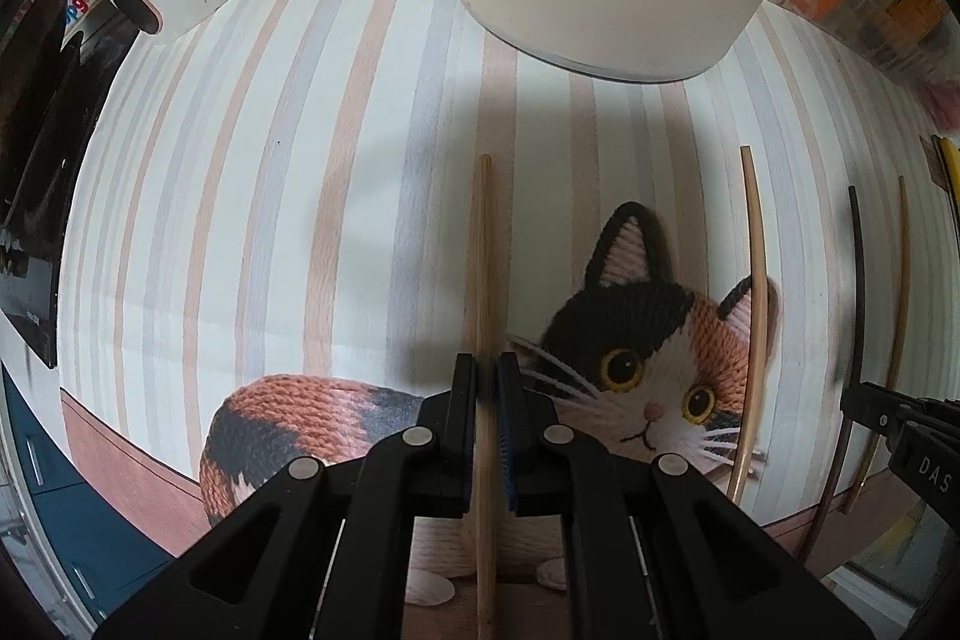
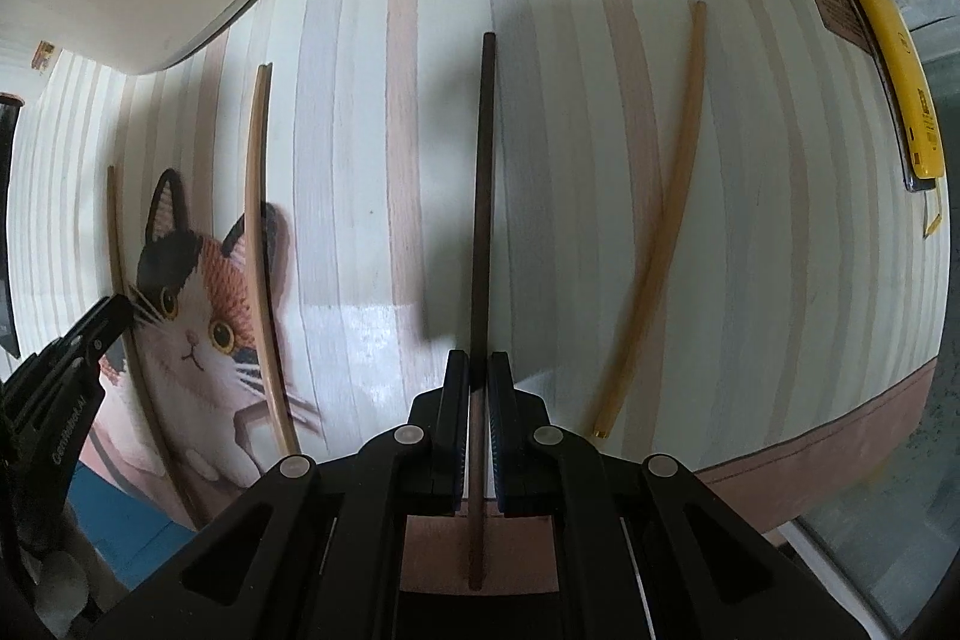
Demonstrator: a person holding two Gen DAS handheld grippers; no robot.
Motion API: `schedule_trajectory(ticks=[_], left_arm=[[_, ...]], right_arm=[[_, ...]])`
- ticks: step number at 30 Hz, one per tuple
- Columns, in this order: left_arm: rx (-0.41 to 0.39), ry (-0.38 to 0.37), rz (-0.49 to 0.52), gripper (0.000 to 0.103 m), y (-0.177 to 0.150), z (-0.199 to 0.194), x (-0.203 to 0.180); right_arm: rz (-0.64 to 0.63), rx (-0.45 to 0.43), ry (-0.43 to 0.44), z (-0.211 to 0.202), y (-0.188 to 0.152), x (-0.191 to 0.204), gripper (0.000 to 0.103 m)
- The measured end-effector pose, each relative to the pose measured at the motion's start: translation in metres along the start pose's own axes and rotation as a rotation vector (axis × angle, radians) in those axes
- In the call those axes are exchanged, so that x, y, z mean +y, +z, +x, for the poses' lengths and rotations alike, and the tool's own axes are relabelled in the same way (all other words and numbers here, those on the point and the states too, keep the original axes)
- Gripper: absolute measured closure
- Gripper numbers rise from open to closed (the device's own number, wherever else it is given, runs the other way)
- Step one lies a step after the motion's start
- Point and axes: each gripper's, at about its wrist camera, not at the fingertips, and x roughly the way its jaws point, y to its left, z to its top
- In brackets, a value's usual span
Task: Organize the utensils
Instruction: 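Grasp a wooden chopstick with the left tool while the right tool grasps a black one, then lift both held chopsticks and carry them above the beige holder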
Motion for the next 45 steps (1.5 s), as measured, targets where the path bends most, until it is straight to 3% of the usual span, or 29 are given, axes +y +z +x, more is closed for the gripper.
schedule_trajectory(ticks=[18, 22, 29, 38, 45], left_arm=[[-0.02, 0.014, -0.002, 0.099, -0.003, -0.003, -0.004], [-0.079, -0.008, 0.006, 0.099, -0.004, -0.028, 0.0], [-0.231, -0.037, 0.019, 0.099, -0.001, -0.093, 0.005], [-0.409, -0.075, -0.062, 0.099, 0.016, -0.162, 0.023], [-0.557, -0.147, -0.125, 0.099, 0.031, -0.232, 0.046]], right_arm=[[0.041, -0.035, 0.029, -0.005, -0.006, -0.01, 0.097], [0.063, -0.111, 0.065, -0.022, -0.012, -0.015, 0.097], [0.042, -0.311, 0.112, -0.088, -0.018, -0.013, 0.097], [0.028, -0.52, 0.15, -0.157, -0.027, -0.012, 0.098], [0.031, -0.644, 0.218, -0.206, -0.02, -0.001, 0.098]])
